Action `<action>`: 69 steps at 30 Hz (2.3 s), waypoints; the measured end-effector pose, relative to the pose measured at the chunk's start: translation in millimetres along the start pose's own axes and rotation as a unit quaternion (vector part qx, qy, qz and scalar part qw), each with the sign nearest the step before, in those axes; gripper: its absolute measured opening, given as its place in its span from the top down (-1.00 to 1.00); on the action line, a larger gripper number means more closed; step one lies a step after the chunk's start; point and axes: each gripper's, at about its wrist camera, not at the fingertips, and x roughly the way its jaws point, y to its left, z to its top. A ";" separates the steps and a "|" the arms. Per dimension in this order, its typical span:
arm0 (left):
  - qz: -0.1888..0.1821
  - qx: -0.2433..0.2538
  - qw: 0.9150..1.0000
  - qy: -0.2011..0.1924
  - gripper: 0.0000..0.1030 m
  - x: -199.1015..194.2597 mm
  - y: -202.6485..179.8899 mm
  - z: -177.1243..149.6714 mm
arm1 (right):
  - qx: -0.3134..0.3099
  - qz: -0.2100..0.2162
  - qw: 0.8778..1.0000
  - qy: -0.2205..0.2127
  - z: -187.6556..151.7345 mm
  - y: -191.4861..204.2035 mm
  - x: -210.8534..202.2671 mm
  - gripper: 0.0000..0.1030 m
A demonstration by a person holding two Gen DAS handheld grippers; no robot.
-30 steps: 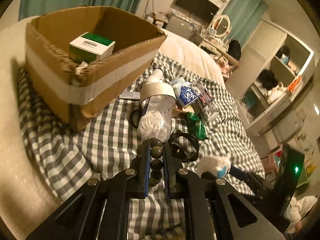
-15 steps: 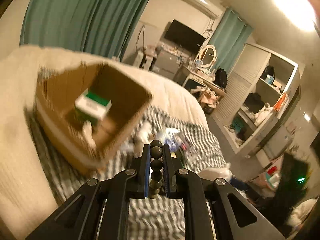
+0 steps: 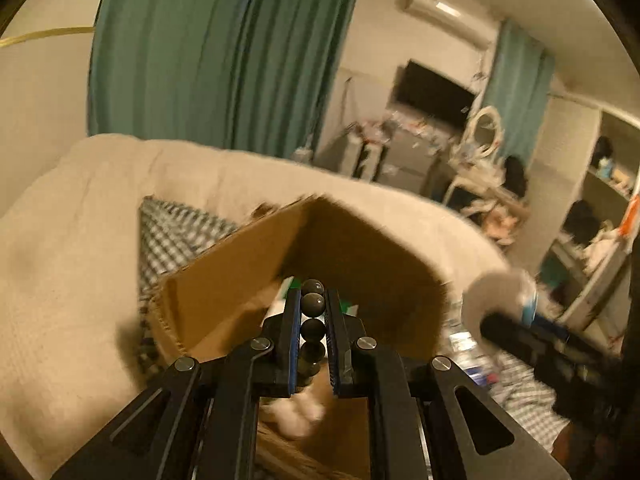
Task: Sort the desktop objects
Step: 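Carry the bracelet and figure into the cardboard box and open both tools, then move both tools back over the pile of items, then grasp the black ring-shaped band with the left tool while the right tool grasps the green snack packet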
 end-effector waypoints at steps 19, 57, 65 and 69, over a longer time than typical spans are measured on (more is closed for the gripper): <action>0.020 0.033 0.998 -0.056 -0.63 -64.2 -45.7 -14.4 | 0.051 -0.079 0.995 -0.039 -39.0 -56.5 -121.6 -0.87; -0.114 0.104 0.977 0.145 -0.83 40.3 -194.8 -215.1 | 0.101 -0.133 0.985 0.038 -176.7 -201.1 -97.4 -0.92; -0.148 0.090 0.971 0.163 -0.45 84.4 -201.8 -227.3 | 0.081 -0.133 0.986 0.054 -177.1 -207.7 -70.2 -0.92; -0.133 0.094 0.971 0.172 -0.23 82.7 -202.8 -225.2 | 0.083 -0.105 0.989 0.054 -173.5 -209.3 -57.7 -0.92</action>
